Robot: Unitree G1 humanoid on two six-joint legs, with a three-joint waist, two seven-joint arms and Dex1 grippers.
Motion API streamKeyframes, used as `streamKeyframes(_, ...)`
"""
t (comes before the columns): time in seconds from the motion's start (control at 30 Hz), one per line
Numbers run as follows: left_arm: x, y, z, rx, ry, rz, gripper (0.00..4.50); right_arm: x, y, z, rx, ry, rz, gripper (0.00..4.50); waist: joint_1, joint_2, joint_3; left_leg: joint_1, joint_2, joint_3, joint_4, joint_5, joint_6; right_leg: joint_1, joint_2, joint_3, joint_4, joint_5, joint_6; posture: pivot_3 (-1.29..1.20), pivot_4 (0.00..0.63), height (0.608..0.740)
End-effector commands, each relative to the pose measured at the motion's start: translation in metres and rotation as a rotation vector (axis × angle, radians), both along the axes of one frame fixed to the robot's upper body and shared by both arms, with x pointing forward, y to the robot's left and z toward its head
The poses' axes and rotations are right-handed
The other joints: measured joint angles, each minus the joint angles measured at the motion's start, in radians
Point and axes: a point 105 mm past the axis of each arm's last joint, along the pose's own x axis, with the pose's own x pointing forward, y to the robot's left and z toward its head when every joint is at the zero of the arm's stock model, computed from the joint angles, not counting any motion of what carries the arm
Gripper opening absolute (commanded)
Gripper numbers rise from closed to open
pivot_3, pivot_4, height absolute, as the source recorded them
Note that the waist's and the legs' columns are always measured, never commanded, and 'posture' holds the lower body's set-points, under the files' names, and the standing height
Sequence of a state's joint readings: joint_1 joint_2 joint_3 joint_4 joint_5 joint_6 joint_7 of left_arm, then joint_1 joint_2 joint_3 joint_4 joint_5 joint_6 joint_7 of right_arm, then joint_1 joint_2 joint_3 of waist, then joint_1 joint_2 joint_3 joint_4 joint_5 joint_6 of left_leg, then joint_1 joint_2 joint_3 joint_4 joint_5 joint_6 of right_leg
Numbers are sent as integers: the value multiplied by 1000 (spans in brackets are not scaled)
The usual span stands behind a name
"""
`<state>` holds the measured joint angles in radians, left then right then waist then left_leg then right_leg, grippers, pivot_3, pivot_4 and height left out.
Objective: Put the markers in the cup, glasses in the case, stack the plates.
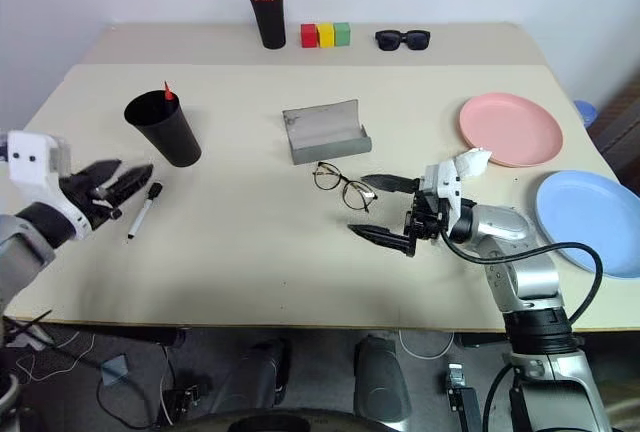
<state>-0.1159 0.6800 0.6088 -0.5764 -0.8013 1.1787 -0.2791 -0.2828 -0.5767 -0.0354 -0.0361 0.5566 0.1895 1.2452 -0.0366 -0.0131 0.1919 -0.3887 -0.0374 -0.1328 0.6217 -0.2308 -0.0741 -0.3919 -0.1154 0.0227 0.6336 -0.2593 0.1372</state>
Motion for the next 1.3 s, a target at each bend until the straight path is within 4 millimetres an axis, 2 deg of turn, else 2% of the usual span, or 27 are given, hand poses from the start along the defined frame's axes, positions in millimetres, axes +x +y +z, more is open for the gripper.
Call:
streamKeyframes(0.03, 1, 19, -8, 13, 99, 96, 2775, -7, 9, 14, 13, -59, 95, 4500, -1, 0, 0, 0, 0, 0, 0, 0, 0, 0, 0, 0, 0, 0, 0, 0, 150, 740)
streamKeyframes(0.2, 10, 24, -36, 61, 246, 163, 2775, -16, 24, 17, 6, -76, 219, 4500, -2, 0, 0, -1, 0, 0, -1, 0, 0, -2, 0, 0, 0, 2, 3, 0, 150, 740)
streamKeyframes(0.53, 47, 28, -47, 56, 311, 260, 2775, -9, 28, 19, 14, -96, 211, 4500, 2, 0, 0, -2, 0, 0, -1, 0, 0, -3, 0, 0, -1, 2, 4, 0, 150, 740)
streamKeyframes(0.8, 55, 49, -65, 26, 458, 366, 2775, -13, 24, 20, 20, -106, 166, 4500, -3, 0, 0, -2, 0, 0, -2, 0, 0, -4, 0, 0, 0, 2, 4, 0, 150, 740)
streamKeyframes(0.9, 58, 47, -69, 26, 507, 363, 1912, -15, 24, 19, 19, -106, 155, 4500, -3, 0, 0, -2, 0, 0, -1, 0, 0, -4, 0, 0, 0, 2, 4, 0, 150, 740)
streamKeyframes(1.03, 62, 40, -69, 6, 524, 339, 13, -15, 21, 19, 17, -107, 131, 4500, 3, 0, 0, -2, 0, 0, -1, 0, 0, -3, 0, 0, 0, 2, 4, 0, 150, 740)
streamKeyframes(1.17, 61, 33, -69, -18, 525, 304, 13, -15, 17, 18, 14, -102, 117, 4500, 8, 0, 0, -2, 0, 0, -1, 0, 0, -3, 0, 0, 0, 2, 4, 0, 150, 740)
streamKeyframes(1.23, 60, 14, -61, -26, 480, 188, 13, -15, 15, 16, 11, -99, 109, 4500, 10, 0, 0, -2, 0, 0, -1, 0, -1, -3, 0, 0, 0, 2, 4, 0, 150, 740)
streamKeyframes(1.3, 51, -18, -50, -31, 432, 12, 13, -14, 14, 15, 11, -96, 99, 4500, 15, 0, 0, -2, 0, 0, -1, 0, -1, -3, 0, 0, -1, 2, 4, 0, 150, 740)
